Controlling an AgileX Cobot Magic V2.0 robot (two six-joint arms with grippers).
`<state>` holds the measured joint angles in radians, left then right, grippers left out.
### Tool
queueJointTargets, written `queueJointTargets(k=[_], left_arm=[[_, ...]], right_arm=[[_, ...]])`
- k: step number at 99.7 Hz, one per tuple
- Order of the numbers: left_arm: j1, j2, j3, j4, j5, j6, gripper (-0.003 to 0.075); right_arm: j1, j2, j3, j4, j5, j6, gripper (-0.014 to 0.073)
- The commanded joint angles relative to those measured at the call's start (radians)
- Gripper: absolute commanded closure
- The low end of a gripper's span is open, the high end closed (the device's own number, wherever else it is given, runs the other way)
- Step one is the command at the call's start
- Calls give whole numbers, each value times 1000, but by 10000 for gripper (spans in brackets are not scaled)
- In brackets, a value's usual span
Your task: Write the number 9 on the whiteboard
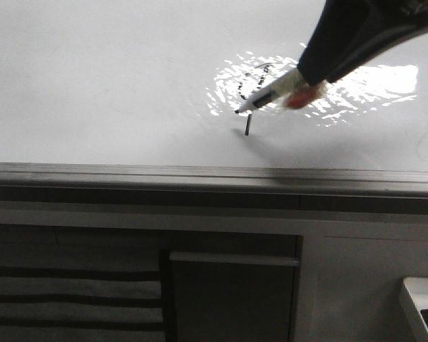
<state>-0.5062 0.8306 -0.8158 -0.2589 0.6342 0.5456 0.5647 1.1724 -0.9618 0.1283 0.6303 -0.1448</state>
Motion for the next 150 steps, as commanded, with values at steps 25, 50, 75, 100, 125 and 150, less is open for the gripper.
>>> queueJointTargets(k=[25,50,75,100,125,150], left_arm=[[-220,220,-169,-73,53,245,355],[-376,402,-264,-73,-41,291,355],[-449,522,-345,-73,-43,309,355],[-451,528,-351,-73,-55,309,438],[-451,528,-351,-73,-64,309,629],[-451,528,-351,-73,-67,309,741]], right_arm=[[155,-126,-106,-5,209,-365,658],[169,-143,-106,-7,218,-398,658],[169,-143,-106,-14,213,-398,658],[169,-143,-106,-14,213,-398,658],[169,-143,-106,-14,217,-398,658],[169,-143,-106,-46,228,-398,573]])
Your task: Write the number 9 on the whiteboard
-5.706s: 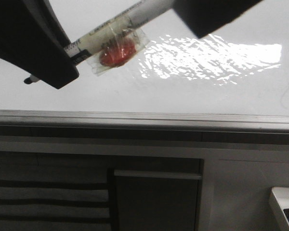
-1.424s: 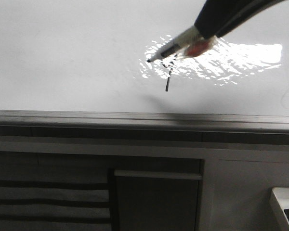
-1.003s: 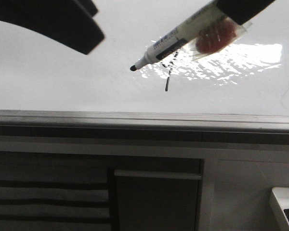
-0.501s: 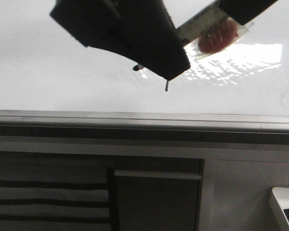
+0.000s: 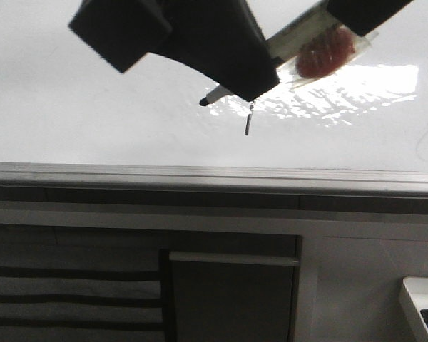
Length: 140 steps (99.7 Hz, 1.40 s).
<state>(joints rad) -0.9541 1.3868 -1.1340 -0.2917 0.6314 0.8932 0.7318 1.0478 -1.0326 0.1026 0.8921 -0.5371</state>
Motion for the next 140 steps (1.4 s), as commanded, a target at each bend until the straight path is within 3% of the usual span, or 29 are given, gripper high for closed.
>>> queueJointTargets(k=[1,12,22,45,63,85,111,140], left_arm=[[-3,-29,-33,-40,-64,-38,741],[9,-29,-33,-25,-59,-38,741],[50,-41,-33,5,-16,-46,741],[247,-97,-33,119,73,-342,741],[479,-107,-29,155,186,-577,741],[694,-107,-23,151,91,-735,741],[737,-74,-20,103,-3,-752,741],[737,51,-20,52,3,-752,741]], right_arm=[[2,-19,-35,-24,-32,-6,552],[0,-20,-37,-53,-11,24,369],[-13,-38,-51,-83,29,109,289],[-106,-153,-55,-185,67,322,294],[-187,-234,-55,-232,67,356,294],[-217,-248,-47,-232,64,356,294],[-217,-248,-7,-232,49,356,294],[-217,-248,14,-232,40,361,294]])
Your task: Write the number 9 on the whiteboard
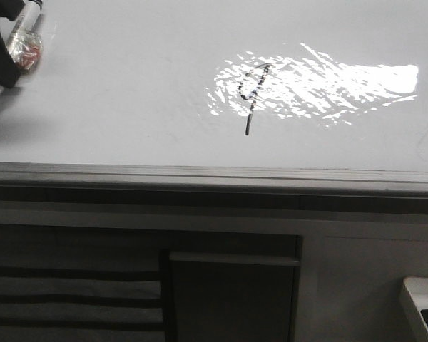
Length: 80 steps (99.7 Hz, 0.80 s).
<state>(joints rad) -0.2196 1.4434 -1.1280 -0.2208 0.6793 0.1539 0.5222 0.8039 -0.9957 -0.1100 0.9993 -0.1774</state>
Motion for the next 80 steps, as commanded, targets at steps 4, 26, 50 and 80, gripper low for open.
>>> queueJointTargets(k=[4,26,50,80], left_arm=[[3,2,-26,-19,-45,-13,741],[3,4,-26,-21,-43,-6,740],[3,3,-28,-19,-45,16,555],[3,-130,-34,-17,-8,17,353]], right_arm=[[-8,-4,-23,-19,-67,1,294],[-8,-4,-23,-19,-75,1,294],[-8,-4,-23,-19,-86,1,294],[-8,-8,-25,-60,-69,1,294]])
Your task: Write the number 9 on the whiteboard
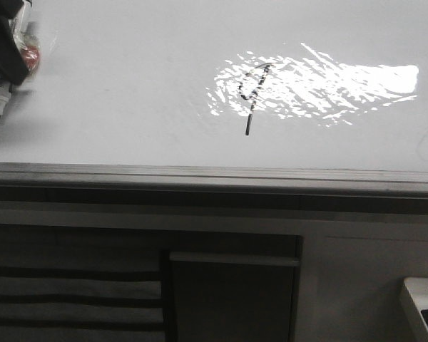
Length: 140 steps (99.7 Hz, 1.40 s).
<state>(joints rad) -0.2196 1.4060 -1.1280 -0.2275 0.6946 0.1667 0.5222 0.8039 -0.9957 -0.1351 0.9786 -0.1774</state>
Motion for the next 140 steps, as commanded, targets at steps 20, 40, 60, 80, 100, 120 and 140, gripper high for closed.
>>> queueJointTargets(k=[20,40,60,80,100,120,140], left_arm=[[3,-264,-12,2,72,12,353],[3,-456,195,30,64,12,353],[3,-670,432,30,-126,12,353],[3,-801,557,30,-291,12,397],[3,-813,577,27,-318,12,674],[3,-813,577,27,-318,12,741],[3,-813,577,27,-318,12,741]], right_arm=[[-8,-10,-25,-39,33,98,294],[-8,-34,18,-50,83,271,294],[-8,-153,151,-52,-78,334,311],[-8,-255,257,-52,-225,334,587],[-8,-266,262,-65,-178,334,666],[-8,-266,262,-65,-149,334,666],[-8,-266,262,-65,-149,334,666]])
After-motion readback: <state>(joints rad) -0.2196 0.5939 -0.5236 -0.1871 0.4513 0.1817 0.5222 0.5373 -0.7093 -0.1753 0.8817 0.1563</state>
